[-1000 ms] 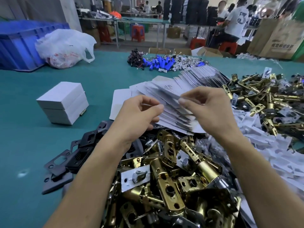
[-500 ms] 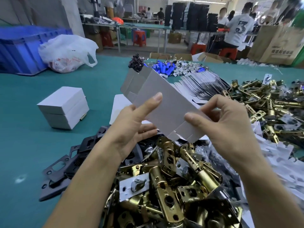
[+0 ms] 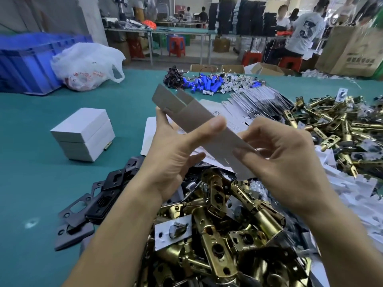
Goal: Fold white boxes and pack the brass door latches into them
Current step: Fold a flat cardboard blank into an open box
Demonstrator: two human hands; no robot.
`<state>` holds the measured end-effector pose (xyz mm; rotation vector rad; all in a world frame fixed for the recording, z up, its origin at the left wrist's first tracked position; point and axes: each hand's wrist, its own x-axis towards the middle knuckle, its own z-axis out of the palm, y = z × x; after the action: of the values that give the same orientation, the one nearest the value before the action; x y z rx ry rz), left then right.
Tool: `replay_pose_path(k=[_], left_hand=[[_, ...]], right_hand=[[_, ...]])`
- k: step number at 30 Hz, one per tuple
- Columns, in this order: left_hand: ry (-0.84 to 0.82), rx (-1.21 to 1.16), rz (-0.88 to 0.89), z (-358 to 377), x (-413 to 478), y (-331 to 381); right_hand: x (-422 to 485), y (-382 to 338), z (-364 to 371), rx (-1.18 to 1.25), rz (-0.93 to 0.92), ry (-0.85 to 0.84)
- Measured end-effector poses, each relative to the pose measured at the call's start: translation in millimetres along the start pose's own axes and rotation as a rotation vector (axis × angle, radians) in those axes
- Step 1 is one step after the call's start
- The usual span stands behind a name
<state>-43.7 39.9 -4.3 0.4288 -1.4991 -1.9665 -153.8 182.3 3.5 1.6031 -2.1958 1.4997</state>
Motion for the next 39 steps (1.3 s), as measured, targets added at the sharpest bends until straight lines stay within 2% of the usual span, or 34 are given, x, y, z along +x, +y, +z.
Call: replay_pose_path(k=[3, 6, 9, 12, 16, 22, 28, 31, 34, 39], left_hand=[[0.004, -0.060, 0.049, 3.4, -3.1, 1.2], [0.105, 0.041, 0.280, 6.0, -8.9, 5.9], [0.185, 0.420, 0.644, -1.1, -7.3, 6.3], [0.190, 0.778, 0.794, -11.8, -1.5, 0.2], [-0.036, 1.087, 0.756, -22.7, 3.7, -5.7], [-0.033, 1.392, 0.710, -16.0, -2.8, -1.0], [0.028, 1.549, 0.719, -7.8, -9.8, 3.5], [0.035, 1.543, 0.780, -1.8, -12.6, 6.4], [0.017, 1.534, 0.830, 2.1, -16.2, 11.3], [-0.080, 1.449, 0.788, 6.9, -20.5, 12.7]], right_hand=[[-3.2, -4.7, 1.1, -0.104, -0.071, -0.061], [-3.2, -11.8, 6.1, -0.133, -0.156, -0.062], [-2.2, -15.4, 7.5, -0.052, -0.133, -0.155], [-2.2, -10.1, 2.0, 0.009, 0.000, -0.191], [1.2, -8.1, -9.0, 0.277, 0.155, -0.046], [0.8, -17.7, -5.8, 0.548, 0.210, -0.160], [-1.3, -15.1, 1.5, 0.330, 0.192, 0.019], [-2.1, -13.7, 6.8, 0.252, 0.194, 0.064], [-1.5, -12.1, 10.2, 0.266, 0.188, 0.091], [1.7, -5.9, 12.8, 0.330, 0.145, 0.081]])
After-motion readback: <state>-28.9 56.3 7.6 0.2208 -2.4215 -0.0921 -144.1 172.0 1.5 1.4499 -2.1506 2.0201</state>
